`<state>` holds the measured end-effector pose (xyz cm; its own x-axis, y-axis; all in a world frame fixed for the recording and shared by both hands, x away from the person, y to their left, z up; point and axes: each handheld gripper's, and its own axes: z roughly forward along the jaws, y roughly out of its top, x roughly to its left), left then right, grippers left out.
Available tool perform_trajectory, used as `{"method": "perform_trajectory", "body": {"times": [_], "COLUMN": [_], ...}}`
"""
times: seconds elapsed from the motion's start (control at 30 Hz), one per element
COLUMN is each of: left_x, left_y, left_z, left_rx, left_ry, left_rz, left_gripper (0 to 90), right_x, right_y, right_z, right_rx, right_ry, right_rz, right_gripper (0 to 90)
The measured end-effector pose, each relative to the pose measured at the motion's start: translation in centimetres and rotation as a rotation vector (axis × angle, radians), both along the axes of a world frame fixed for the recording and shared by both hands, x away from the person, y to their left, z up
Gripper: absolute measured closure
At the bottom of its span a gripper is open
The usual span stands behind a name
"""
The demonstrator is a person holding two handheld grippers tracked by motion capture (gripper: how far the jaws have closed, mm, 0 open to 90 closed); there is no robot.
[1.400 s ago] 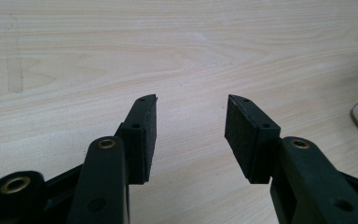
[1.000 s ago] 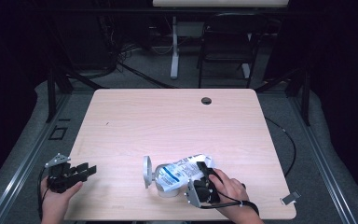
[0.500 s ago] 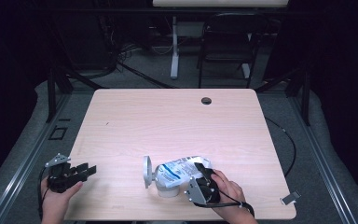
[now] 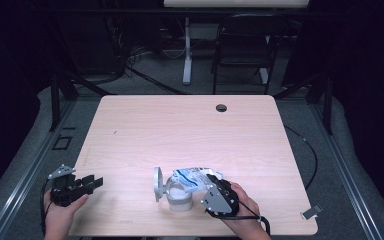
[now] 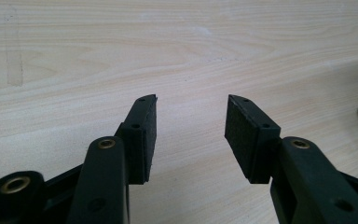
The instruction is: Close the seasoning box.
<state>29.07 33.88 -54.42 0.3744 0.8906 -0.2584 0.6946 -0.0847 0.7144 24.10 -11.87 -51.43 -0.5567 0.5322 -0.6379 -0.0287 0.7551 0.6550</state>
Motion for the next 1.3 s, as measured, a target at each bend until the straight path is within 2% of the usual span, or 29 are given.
{"method": "perform_trajectory", "body": {"times": [0.13, 0.17, 0.2, 0.3, 0.4, 0.53, 0.6, 0.67, 0.77, 0.87, 0.9, 1.13, 1.2, 1.27, 1.3], "left_x": [0.0, 0.0, 0.0, 0.0, 0.1, 0.0, 0.0, 0.0, 0.0, 0.1, 0.1, 0.2, 0.2, 0.2, 0.2], "left_y": [-0.1, -0.1, -0.2, 0.0, 0.0, -0.1, -0.1, -0.1, -0.2, -0.3, -0.5, -1.4, -1.5, -1.5, -1.5], "left_z": [0.0, 0.1, 0.0, 0.0, 0.1, 0.0, 0.0, 0.1, 0.2, 0.3, 0.2, 0.1, 0.1, 0.1, 0.1], "left_rx": [-0.003, 0.001, -0.005, 0.000, -0.002, -0.001, -0.005, -0.011, -0.020, -0.024, -0.030, -0.005, -0.006, 0.001, 0.000], "left_ry": [-0.010, -0.001, -0.014, -0.001, -0.001, 0.002, 0.001, -0.004, -0.011, -0.005, -0.015, 0.000, -0.009, 0.000, -0.001], "left_rz": [0.002, -0.002, 0.005, 0.001, 0.003, 0.001, 0.006, 0.012, 0.018, 0.013, 0.018, -0.012, -0.010, -0.019, -0.019], "left_gripper": [54.2, 54.2, 54.2, 54.2, 54.2, 54.2, 54.2, 54.2, 54.1, 54.1, 54.1, 54.2, 54.2, 54.2, 54.2], "right_x": [0.3, 0.4, 0.6, 1.3, 1.5, 2.2, 2.6, 3.0, 3.6, 4.3, 4.5, 5.9, 6.1, 6.3, 6.4], "right_y": [-0.2, -0.2, -0.2, -0.4, -0.5, -0.9, -1.2, -1.7, -2.8, -4.2, -4.6, -7.9, -8.3, -8.5, -8.6], "right_z": [-0.4, -0.4, -0.5, -0.9, -1.0, -1.2, -1.3, -1.5, -1.9, -2.4, -2.5, -3.3, -3.5, -3.8, -4.0], "right_rx": [0.054, 0.061, 0.074, 0.128, 0.145, 0.206, 0.221, 0.250, 0.266, 0.293, 0.302, 0.386, 0.386, 0.398, 0.389], "right_ry": [0.037, 0.051, 0.060, 0.107, 0.122, 0.148, 0.157, 0.174, 0.188, 0.206, 0.211, 0.260, 0.269, 0.279, 0.288], "right_rz": [0.007, 0.006, 0.005, 0.003, -0.002, -0.015, -0.024, -0.040, -0.073, -0.121, -0.134, -0.231, -0.251, -0.268, -0.277], "right_gripper": [84.6, 84.7, 84.7, 85.0, 85.1, 85.2, 85.2, 85.3, 85.3, 85.3, 85.4, 85.5, 85.5, 85.5, 85.5]}}
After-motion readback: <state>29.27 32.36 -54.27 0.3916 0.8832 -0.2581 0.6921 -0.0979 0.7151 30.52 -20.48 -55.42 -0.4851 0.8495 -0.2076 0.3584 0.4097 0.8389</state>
